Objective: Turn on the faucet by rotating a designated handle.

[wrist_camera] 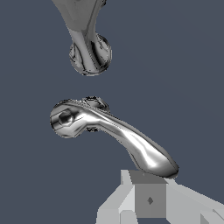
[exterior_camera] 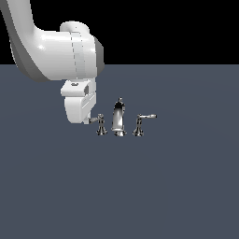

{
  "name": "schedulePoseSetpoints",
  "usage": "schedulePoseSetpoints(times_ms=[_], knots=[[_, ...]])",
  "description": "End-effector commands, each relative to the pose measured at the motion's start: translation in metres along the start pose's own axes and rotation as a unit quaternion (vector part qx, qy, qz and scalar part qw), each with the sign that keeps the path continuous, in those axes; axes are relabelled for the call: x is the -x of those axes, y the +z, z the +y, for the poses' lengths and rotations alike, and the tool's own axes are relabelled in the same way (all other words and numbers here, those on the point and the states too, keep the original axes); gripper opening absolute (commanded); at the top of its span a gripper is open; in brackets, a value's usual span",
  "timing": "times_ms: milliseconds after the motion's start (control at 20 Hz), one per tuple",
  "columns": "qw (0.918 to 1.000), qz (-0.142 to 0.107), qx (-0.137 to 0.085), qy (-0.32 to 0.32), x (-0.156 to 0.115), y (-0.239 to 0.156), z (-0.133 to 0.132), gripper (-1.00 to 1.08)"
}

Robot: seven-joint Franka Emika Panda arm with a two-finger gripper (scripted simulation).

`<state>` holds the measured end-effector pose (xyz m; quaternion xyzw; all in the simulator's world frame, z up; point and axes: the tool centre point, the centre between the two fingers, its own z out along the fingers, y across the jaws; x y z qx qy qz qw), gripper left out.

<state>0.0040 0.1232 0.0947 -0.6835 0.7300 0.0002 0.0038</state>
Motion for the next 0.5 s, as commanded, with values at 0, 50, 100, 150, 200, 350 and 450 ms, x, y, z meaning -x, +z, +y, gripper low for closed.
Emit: schedulePoseSetpoints(times_ms=[0,50,100,150,200,350,450], knots=[[1.0000,0.002,0.001,0.004,-0.015,0.000,0.004,-1.00],[1.0000,0.002,0.001,0.004,-0.018,0.000,0.006,-1.00],[1.0000,0.002,0.002,0.005,-0.022,0.000,0.008,-1.00],[1.0000,0.002,0.002,0.005,-0.026,0.000,0.009,-1.00],[1.0000,0.003,0.002,0.005,-0.030,0.000,0.011,-1.00],[1.0000,0.003,0.002,0.005,-0.041,0.000,0.017,-1.00],[1.0000,0.003,0.002,0.005,-0.045,-0.001,0.019,-1.00]])
